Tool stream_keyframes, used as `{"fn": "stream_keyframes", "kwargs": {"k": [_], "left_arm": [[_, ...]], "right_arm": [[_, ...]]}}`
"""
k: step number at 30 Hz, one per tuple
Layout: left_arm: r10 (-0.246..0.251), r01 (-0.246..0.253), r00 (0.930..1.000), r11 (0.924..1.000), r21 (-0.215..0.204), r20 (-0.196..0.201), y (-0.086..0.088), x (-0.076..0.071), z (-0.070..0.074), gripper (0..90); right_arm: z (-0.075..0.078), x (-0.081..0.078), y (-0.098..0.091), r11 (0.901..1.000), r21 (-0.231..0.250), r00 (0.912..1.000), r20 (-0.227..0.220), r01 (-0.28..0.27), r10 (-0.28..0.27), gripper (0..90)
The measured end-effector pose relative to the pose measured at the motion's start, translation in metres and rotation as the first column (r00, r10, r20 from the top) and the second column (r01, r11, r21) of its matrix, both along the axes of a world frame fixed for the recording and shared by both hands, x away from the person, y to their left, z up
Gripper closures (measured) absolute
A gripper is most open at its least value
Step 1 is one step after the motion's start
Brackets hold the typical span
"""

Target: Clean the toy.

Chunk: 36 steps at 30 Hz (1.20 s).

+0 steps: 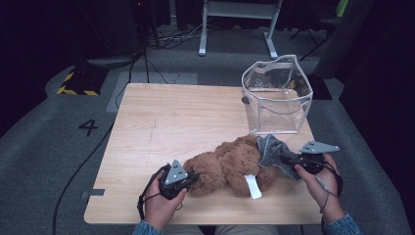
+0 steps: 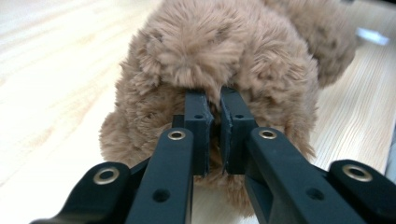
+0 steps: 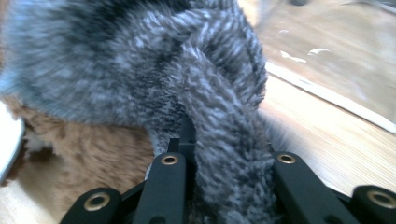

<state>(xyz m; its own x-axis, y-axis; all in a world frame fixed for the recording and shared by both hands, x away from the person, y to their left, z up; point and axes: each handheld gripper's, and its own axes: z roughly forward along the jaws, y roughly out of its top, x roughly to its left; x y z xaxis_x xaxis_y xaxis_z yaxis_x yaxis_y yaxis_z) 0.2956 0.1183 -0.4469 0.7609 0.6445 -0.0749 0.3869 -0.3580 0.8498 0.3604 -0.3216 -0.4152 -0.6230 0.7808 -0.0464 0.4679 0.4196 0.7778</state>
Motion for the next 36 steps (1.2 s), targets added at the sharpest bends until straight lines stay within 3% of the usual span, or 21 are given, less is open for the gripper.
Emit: {"fn": "stream_keyframes", "kwargs": {"k": [3, 5, 8, 11, 12, 13, 14, 16, 20, 23, 25, 26, 30, 33, 36], "left_arm": [[0.008, -0.007, 0.9997, 0.9994, -0.035, 0.025, 0.005, -0.004, 0.008, 77.3], [-0.005, 0.006, 0.9998, 0.9984, -0.057, 0.018, 0.005, -0.006, 0.012, 70.2], [-0.004, 0.005, 0.9996, 0.9992, -0.038, 0.028, 0.0, -0.011, 0.014, 51.0], [-0.021, 0.021, 0.9992, 0.9998, -0.008, 0.034, -0.004, -0.018, 0.017, 39.7], [-0.032, 0.032, 0.9991, 0.9995, 0.001, 0.029, -0.005, -0.019, 0.017, 36.0], [-0.049, 0.049, 0.9985, 0.9985, 0.025, 0.025, -0.006, -0.02, 0.018, 33.1], [-0.068, 0.067, 0.9975, 0.9964, 0.052, 0.021, -0.007, -0.02, 0.018, 30.5], [-0.072, 0.071, 0.9973, 0.9954, 0.064, 0.015, -0.009, -0.021, 0.017, 27.6], [-0.077, 0.078, 0.9969, 0.9908, 0.111, -0.014, -0.015, -0.015, 0.006, 25.0], [-0.063, 0.063, 0.998, 0.9843, 0.165, -0.004, -0.022, -0.011, -0.003, 25.6], [-0.045, 0.035, 0.9985, 0.9664, 0.255, 0.032, -0.023, -0.009, -0.005, 38.1], [-0.039, 0.031, 0.9989, 0.9653, 0.259, 0.025, -0.023, -0.008, -0.006, 43.7], [-0.044, 0.035, 0.9988, 0.9576, 0.286, 0.024, -0.022, -0.006, -0.007, 62.4], [-0.044, 0.037, 0.9989, 0.9585, 0.283, 0.018, -0.02, -0.005, -0.007, 68.7], [-0.049, 0.046, 0.9988, 0.9668, 0.251, 0.005, -0.018, -0.003, -0.008, 70.1]], "right_arm": [[0.019, -0.006, 0.002, 0.9995, 0.027, 0.9982, 0.058, -0.019, 0.017, 76.4], [0.038, -0.013, 0.013, 0.9967, 0.054, 0.9934, 0.1, -0.061, 0.056, 76.3], [0.059, -0.024, 0.042, 0.984, 0.054, 0.9752, 0.153, -0.17, 0.16, 76.3], [0.069, -0.032, 0.08, 0.9558, 0.053, 0.9475, 0.158, -0.289, 0.278, 76.3], [0.07, -0.035, 0.097, 0.9408, 0.06, 0.9344, 0.154, -0.334, 0.321, 76.3], [0.069, -0.036, 0.106, 0.933, 0.064, 0.9287, 0.141, -0.354, 0.343, 76.3], [0.068, -0.037, 0.118, 0.9167, 0.066, 0.9126, 0.145, -0.394, 0.382, 76.3], [0.063, -0.037, 0.144, 0.8866, 0.053, 0.8837, 0.126, -0.46, 0.451, 76.3], [0.046, -0.034, 0.178, 0.8516, 0.055, 0.8529, 0.065, -0.521, 0.518, 76.3], [0.031, -0.029, 0.191, 0.8449, 0.058, 0.8468, 0.022, -0.532, 0.532, 76.3], [0.021, -0.026, 0.196, 0.8453, 0.052, 0.8465, -0.002, -0.532, 0.532, 76.3], [0.016, -0.025, 0.197, 0.8508, 0.05, 0.8514, -0.014, -0.523, 0.524, 76.3], [0.005, -0.02, 0.196, 0.8539, 0.045, 0.8544, -0.012, -0.518, 0.519, 76.4], [0.008, -0.018, 0.188, 0.8728, -0.012, 0.8728, 0.004, -0.488, 0.488, 76.4], [0.007, -0.011, 0.174, 0.8925, 0.005, 0.8925, -0.007, -0.451, 0.451, 76.8]]}}
